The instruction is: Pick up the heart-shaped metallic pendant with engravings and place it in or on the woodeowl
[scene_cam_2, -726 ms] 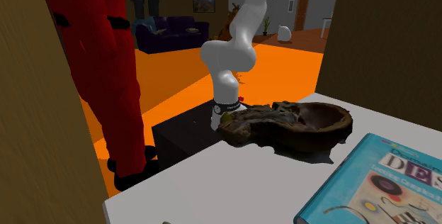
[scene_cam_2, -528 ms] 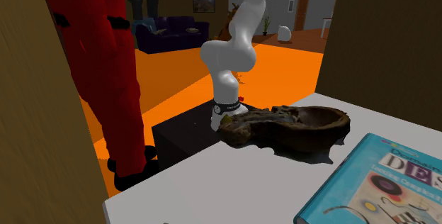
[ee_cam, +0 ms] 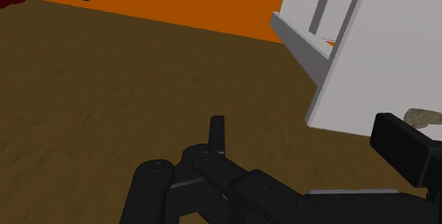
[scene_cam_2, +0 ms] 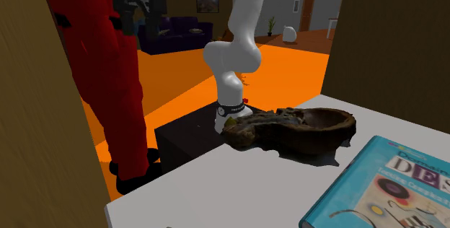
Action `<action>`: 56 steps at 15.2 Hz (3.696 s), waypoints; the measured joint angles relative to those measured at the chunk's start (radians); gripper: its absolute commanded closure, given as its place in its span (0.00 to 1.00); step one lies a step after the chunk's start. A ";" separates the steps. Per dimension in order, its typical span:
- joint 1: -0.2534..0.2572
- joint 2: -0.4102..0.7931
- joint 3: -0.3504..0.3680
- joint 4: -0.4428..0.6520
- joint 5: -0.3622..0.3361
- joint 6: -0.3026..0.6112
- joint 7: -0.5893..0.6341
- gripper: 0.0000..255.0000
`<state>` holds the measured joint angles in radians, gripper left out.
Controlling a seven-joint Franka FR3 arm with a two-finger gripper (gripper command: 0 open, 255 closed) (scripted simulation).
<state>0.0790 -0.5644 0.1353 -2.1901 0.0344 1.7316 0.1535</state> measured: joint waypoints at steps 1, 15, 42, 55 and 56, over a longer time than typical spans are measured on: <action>0.006 0.027 0.019 0.015 -0.006 0.005 0.007 0.00; 0.090 0.515 0.263 0.313 -0.215 0.055 0.145 0.00; 0.262 0.989 0.329 0.581 -0.510 0.048 0.260 1.00; 0.262 0.977 0.332 0.606 -0.502 0.016 0.246 1.00; 0.264 0.977 0.333 0.617 -0.501 0.004 0.243 1.00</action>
<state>0.3429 0.4121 0.4680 -1.5731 -0.4662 1.7358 0.3968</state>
